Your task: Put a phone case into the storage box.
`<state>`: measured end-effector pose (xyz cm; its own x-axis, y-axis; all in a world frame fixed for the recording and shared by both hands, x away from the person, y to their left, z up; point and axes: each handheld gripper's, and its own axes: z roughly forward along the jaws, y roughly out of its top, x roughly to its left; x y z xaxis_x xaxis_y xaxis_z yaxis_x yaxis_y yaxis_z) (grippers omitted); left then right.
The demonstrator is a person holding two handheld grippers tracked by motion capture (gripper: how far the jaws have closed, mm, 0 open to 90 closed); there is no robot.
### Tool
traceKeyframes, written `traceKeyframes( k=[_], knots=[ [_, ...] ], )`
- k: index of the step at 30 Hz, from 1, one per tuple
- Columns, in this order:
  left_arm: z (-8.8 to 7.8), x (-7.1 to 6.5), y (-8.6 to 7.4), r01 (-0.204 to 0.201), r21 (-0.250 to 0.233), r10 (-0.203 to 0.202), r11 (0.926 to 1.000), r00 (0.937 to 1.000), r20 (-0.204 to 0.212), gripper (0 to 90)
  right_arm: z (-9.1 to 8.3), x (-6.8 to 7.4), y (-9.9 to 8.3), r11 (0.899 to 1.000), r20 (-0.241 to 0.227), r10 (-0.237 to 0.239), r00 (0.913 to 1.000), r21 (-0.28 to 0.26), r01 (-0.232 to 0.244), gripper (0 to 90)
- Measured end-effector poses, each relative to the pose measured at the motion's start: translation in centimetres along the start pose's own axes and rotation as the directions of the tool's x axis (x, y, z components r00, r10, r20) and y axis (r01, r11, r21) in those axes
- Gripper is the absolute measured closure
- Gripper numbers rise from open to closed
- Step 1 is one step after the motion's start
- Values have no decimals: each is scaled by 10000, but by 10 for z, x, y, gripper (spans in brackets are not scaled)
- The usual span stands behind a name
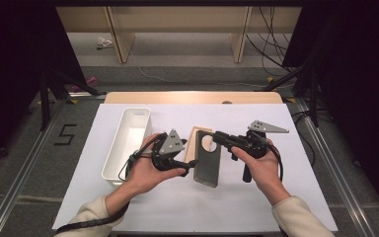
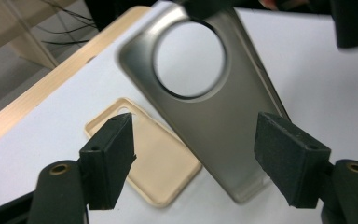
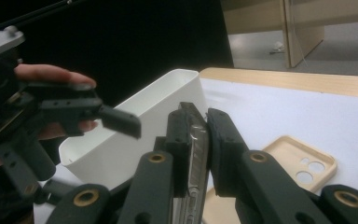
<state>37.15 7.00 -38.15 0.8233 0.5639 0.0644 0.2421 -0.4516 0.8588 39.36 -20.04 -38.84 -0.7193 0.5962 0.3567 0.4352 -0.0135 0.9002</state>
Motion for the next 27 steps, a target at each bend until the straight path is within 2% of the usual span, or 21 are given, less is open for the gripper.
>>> traceKeyframes(
  k=[2,4,9,15,20,27],
  knots=[
    [0,4,-1,586,-211,-587,9981,9983,-32,318,0,1,0,10000,-46,-46,10000,12,46,803],
    [-1,7,-1,944,-309,-948,9951,9954,-119,356,1,2,0,10000,-46,-92,9999,19,92,802],
    [-2,11,0,1485,-603,-1497,9871,9886,-164,424,3,4,0,9998,-109,-202,9997,-2,202,802],
    [1,12,0,1912,-717,-1929,9789,9811,-178,509,6,10,-1,9992,-221,-386,9990,51,387,802],
    [4,16,-2,2513,-709,-2522,9653,9677,-40,562,7,13,-2,9989,-318,-458,9984,66,461,802],
    [9,17,-3,2828,-664,-2827,9569,9592,113,619,9,15,-2,9986,-431,-512,9978,88,516,802]
  ],
)
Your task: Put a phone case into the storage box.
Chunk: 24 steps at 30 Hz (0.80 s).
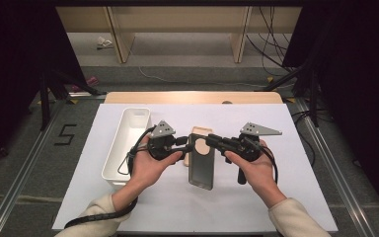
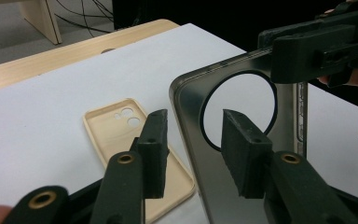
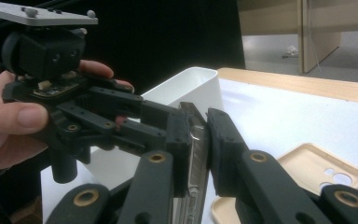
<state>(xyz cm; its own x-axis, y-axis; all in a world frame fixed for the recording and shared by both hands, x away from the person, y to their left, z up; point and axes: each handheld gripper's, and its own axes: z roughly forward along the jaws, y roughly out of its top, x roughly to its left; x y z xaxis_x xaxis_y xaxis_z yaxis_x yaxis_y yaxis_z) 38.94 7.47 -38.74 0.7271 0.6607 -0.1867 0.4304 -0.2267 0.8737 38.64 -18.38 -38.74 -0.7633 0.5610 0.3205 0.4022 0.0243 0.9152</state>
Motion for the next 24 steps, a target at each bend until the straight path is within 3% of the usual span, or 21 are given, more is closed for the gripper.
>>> traceKeyframes(
  k=[9,24],
  knots=[
    [1,2,-1,269,-41,-268,9996,9996,133,680,1,2,0,10000,-130,15,9999,-12,-16,803],
    [-4,5,0,541,-266,-541,9982,9985,-14,794,1,2,0,9999,-232,32,9997,-118,-35,802]
  ],
)
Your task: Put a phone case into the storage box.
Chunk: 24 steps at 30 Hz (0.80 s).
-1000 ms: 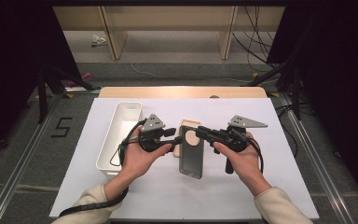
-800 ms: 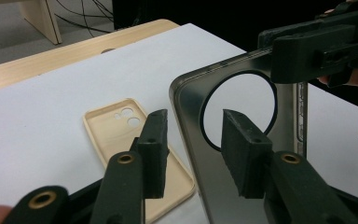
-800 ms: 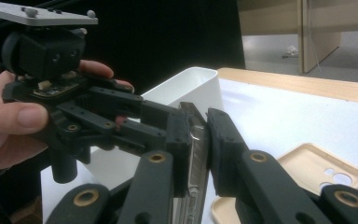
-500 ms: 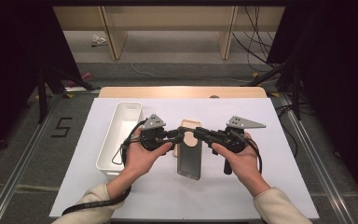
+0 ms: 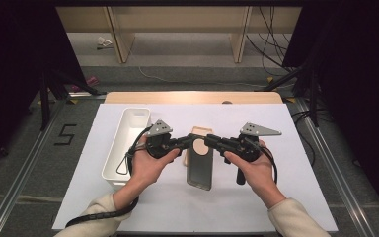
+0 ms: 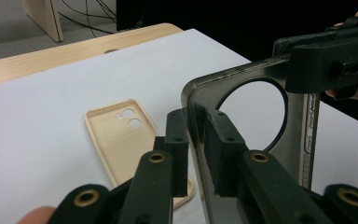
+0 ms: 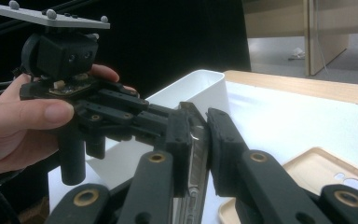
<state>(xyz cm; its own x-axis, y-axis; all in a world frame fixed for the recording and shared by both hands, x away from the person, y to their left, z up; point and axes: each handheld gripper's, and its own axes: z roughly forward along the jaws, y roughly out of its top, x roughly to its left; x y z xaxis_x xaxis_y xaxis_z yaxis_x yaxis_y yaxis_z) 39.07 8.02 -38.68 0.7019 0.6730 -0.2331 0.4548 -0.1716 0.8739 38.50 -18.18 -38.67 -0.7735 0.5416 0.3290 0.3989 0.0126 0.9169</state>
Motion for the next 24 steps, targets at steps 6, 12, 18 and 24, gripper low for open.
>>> traceKeyframes(
  k=[6,12,18,24],
  knots=[
    [-3,0,0,103,-151,-106,9998,9997,-210,835,0,0,0,10000,-33,-54,10000,-16,54,802],
    [-6,-1,0,99,-460,-127,9989,9980,-620,865,2,1,-2,9999,-54,-143,9999,82,143,801],
    [-7,-6,1,-291,-548,227,9981,9932,-1140,877,5,2,-4,9998,-66,-164,9998,80,164,797],
    [-7,-9,2,-535,-530,452,9972,9880,-1476,883,7,5,-4,9989,-22,-420,9991,221,421,685]
  ],
)
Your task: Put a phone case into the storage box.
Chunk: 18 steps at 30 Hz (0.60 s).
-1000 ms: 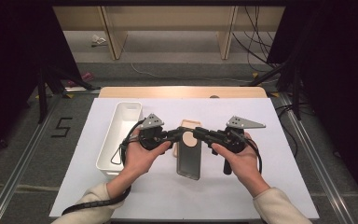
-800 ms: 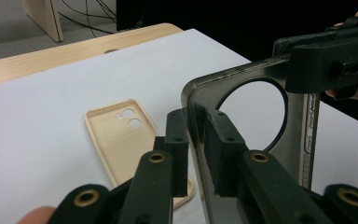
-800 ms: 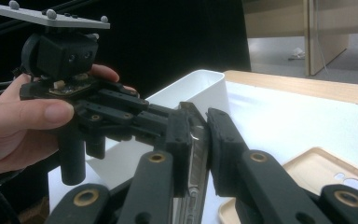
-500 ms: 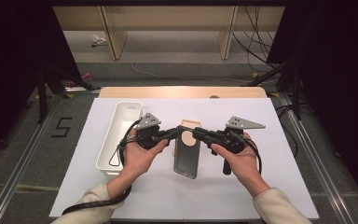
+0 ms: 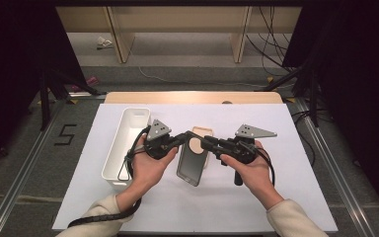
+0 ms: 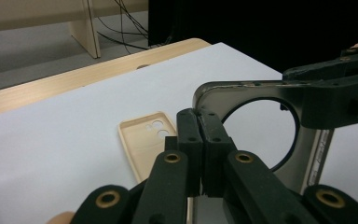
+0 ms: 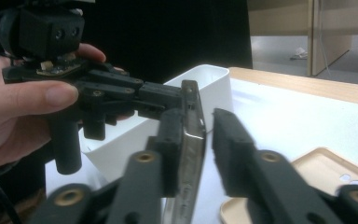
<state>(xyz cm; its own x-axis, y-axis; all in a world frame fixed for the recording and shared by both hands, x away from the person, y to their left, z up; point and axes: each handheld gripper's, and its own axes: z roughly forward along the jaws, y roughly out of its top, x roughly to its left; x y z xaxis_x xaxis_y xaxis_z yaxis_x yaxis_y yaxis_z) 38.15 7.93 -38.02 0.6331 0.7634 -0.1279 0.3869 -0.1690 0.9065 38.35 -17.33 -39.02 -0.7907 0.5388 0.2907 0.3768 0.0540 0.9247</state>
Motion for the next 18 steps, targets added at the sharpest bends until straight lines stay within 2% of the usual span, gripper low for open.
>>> traceKeyframes(
  k=[4,9,12,14,18],
  knots=[
    [-2,2,1,-225,-96,222,9997,9993,-301,884,0,1,1,9999,237,-130,9996,19,129,520],
    [-4,6,2,-252,-149,243,9996,9981,-573,885,-1,1,3,9993,276,-379,9989,5,379,353],
    [-6,8,4,-229,-230,214,9995,9978,-623,885,-2,0,1,9992,278,-387,9989,112,384,279],
    [-7,9,5,-242,-303,220,9992,9972,-710,884,-3,-1,0,9979,303,-595,9978,261,587,241],
    [-10,12,7,-217,-385,184,9990,9964,-825,885,-7,-4,-3,9962,478,-757,9960,466,735,220]
  ],
)
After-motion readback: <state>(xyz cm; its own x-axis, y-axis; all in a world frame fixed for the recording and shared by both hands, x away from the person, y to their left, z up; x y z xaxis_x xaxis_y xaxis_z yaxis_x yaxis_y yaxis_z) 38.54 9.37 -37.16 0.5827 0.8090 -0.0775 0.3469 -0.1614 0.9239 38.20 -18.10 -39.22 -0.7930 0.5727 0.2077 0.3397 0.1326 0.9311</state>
